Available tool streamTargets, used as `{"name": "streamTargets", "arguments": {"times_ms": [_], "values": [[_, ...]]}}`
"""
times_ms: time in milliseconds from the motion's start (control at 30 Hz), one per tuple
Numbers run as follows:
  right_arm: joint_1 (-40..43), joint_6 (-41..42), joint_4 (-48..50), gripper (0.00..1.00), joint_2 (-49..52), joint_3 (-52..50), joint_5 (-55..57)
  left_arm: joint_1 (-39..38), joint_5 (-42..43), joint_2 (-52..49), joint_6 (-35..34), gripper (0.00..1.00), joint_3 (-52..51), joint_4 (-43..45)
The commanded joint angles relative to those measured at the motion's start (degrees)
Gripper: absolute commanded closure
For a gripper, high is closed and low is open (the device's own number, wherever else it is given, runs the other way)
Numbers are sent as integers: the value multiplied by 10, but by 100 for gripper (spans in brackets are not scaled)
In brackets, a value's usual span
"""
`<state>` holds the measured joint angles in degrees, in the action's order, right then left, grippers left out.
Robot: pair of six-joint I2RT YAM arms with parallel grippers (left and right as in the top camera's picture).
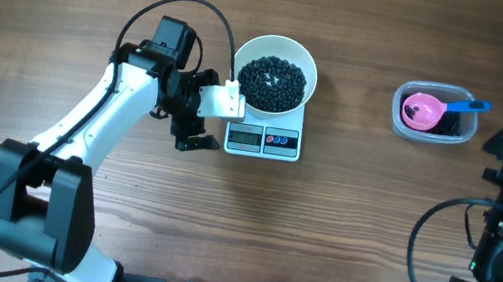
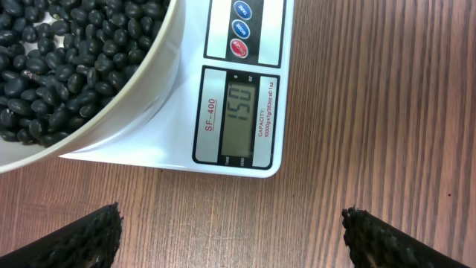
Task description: Scoop item into bowl and weigh 150g on scale
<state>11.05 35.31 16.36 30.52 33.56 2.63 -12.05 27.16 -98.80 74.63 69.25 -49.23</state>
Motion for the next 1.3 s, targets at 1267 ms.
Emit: {"name": "streamTargets", "arguments": {"times_ms": [1267], "values": [[-99, -278, 121, 0, -303, -325, -56, 0, 13, 4, -5, 0, -4, 0]]}}
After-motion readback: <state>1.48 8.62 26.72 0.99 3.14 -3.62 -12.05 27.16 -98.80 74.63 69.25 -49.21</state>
